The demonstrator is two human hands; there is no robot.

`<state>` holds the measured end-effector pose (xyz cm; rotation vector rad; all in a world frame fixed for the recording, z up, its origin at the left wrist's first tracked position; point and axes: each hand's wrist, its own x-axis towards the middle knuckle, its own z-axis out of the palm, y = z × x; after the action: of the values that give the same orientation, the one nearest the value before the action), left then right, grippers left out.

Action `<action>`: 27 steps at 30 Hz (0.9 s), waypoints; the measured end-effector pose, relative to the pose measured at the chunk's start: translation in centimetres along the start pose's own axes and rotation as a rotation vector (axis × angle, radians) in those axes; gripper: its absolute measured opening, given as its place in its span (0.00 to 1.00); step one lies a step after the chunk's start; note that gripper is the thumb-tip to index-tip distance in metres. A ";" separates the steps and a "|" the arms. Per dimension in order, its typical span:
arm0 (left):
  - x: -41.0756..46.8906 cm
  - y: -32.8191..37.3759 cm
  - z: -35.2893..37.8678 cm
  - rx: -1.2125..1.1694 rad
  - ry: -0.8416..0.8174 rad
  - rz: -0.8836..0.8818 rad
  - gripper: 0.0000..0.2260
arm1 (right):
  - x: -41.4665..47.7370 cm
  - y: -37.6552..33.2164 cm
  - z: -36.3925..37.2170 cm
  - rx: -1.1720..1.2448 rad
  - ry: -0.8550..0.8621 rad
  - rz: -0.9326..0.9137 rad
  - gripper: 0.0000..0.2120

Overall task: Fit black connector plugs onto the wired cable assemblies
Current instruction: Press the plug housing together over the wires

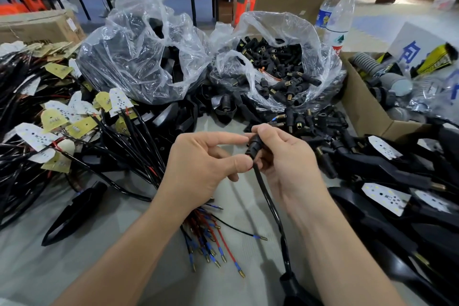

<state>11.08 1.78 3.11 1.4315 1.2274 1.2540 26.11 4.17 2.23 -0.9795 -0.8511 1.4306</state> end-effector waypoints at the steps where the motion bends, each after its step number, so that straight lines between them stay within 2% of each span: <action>1: 0.0 0.0 0.1 0.006 0.000 0.012 0.16 | 0.0 0.1 0.1 0.020 0.007 0.019 0.15; 6: 0.1 -0.5 0.2 0.030 0.058 -0.014 0.11 | 0.4 -0.4 -0.6 0.026 0.048 -0.029 0.05; 11: -0.1 -0.9 0.6 -0.083 0.149 -0.064 0.11 | 0.5 -0.4 -0.8 0.028 0.129 -0.119 0.03; 15: -0.2 -0.9 1.0 0.092 0.232 -0.004 0.10 | 0.3 0.4 0.0 0.029 0.249 -0.230 0.03; 19: -0.3 -0.8 0.7 0.213 0.266 0.041 0.11 | -0.1 0.9 0.8 -0.015 0.209 -0.217 0.04; 22: 0.0 -0.8 0.5 0.159 0.169 -0.003 0.10 | 0.1 0.4 0.4 0.000 0.221 -0.197 0.02; 24: 0.2 -0.9 0.7 0.021 0.130 -0.069 0.10 | 0.2 0.0 0.1 0.059 0.226 -0.153 0.02; 27: 0.2 -1.2 1.0 -0.118 0.121 -0.183 0.04 | 0.3 -0.2 -0.2 0.122 0.212 -0.079 0.05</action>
<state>11.89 2.14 1.85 1.1459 1.3112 1.2783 26.40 4.47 2.31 -0.9742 -0.6328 1.2712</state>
